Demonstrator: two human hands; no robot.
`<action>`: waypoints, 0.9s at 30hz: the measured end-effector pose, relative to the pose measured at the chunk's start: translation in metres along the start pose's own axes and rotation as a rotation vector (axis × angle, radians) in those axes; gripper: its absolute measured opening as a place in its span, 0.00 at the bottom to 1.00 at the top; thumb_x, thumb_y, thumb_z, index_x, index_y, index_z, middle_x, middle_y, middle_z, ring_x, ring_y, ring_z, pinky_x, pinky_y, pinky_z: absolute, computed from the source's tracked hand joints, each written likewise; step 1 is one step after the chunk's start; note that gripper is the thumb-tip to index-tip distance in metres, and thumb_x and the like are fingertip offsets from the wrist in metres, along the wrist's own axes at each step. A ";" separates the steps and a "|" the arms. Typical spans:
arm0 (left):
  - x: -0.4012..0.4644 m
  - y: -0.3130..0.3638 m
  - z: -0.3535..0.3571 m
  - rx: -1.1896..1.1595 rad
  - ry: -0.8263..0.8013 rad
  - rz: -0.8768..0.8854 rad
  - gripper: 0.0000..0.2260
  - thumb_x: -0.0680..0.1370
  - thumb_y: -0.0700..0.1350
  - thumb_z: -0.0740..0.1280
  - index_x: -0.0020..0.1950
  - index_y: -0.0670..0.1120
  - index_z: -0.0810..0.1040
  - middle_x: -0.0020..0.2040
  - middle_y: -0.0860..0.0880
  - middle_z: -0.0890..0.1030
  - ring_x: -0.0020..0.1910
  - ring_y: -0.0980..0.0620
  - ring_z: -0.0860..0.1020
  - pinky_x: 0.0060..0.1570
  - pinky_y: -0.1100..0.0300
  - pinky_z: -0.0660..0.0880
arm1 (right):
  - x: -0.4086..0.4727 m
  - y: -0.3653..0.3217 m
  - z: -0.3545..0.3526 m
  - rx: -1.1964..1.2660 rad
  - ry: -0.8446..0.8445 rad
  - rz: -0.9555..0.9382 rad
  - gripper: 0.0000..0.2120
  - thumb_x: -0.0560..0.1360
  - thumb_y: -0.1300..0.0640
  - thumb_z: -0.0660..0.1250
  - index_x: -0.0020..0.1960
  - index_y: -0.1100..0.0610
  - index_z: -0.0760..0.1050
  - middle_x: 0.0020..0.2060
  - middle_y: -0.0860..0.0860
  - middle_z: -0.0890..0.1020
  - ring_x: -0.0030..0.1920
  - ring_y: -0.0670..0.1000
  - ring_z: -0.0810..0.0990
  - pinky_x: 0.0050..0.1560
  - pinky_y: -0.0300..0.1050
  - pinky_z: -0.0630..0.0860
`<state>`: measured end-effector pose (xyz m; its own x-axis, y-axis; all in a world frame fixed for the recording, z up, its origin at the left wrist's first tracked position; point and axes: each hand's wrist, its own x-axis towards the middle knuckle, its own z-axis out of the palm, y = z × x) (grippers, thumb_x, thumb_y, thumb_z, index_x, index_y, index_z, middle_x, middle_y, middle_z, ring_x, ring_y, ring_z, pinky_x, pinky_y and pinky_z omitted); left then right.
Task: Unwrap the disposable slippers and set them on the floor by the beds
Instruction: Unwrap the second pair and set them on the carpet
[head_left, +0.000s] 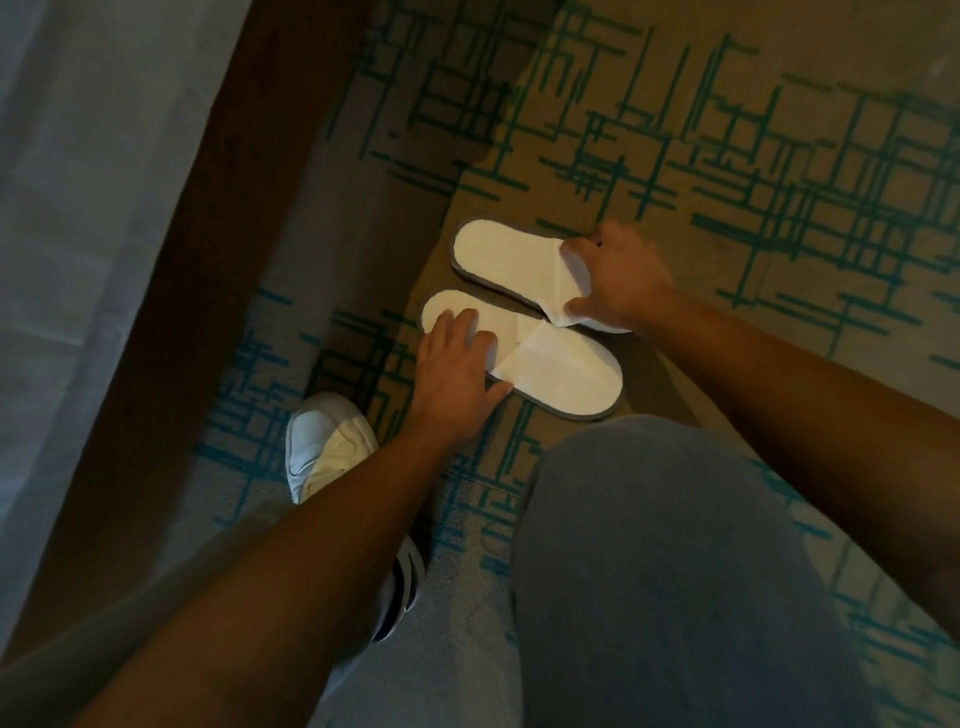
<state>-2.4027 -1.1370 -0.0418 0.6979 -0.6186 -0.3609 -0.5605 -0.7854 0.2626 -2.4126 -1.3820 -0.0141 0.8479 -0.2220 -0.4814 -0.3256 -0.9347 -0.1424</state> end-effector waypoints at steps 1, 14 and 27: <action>-0.002 0.001 0.003 0.008 -0.005 -0.007 0.25 0.75 0.61 0.70 0.67 0.50 0.72 0.78 0.44 0.62 0.78 0.40 0.57 0.74 0.43 0.59 | -0.001 0.000 0.000 0.003 -0.003 -0.008 0.39 0.68 0.38 0.74 0.74 0.48 0.65 0.67 0.57 0.70 0.67 0.60 0.69 0.65 0.56 0.70; -0.015 0.011 0.005 0.019 0.004 -0.054 0.25 0.75 0.60 0.69 0.68 0.51 0.70 0.78 0.44 0.62 0.76 0.40 0.59 0.71 0.42 0.62 | -0.002 -0.018 0.000 -0.083 0.018 -0.134 0.40 0.68 0.36 0.73 0.76 0.43 0.63 0.71 0.56 0.68 0.70 0.60 0.67 0.65 0.58 0.67; -0.014 0.013 0.000 0.073 0.008 -0.056 0.26 0.73 0.62 0.70 0.65 0.52 0.71 0.74 0.45 0.65 0.71 0.42 0.65 0.65 0.44 0.66 | 0.005 -0.022 -0.004 -0.121 -0.030 -0.180 0.38 0.65 0.38 0.76 0.72 0.46 0.70 0.70 0.56 0.69 0.68 0.60 0.69 0.65 0.57 0.67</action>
<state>-2.4201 -1.1383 -0.0337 0.7323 -0.5741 -0.3662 -0.5513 -0.8155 0.1760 -2.3994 -1.3641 -0.0103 0.8744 -0.0418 -0.4833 -0.1160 -0.9854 -0.1247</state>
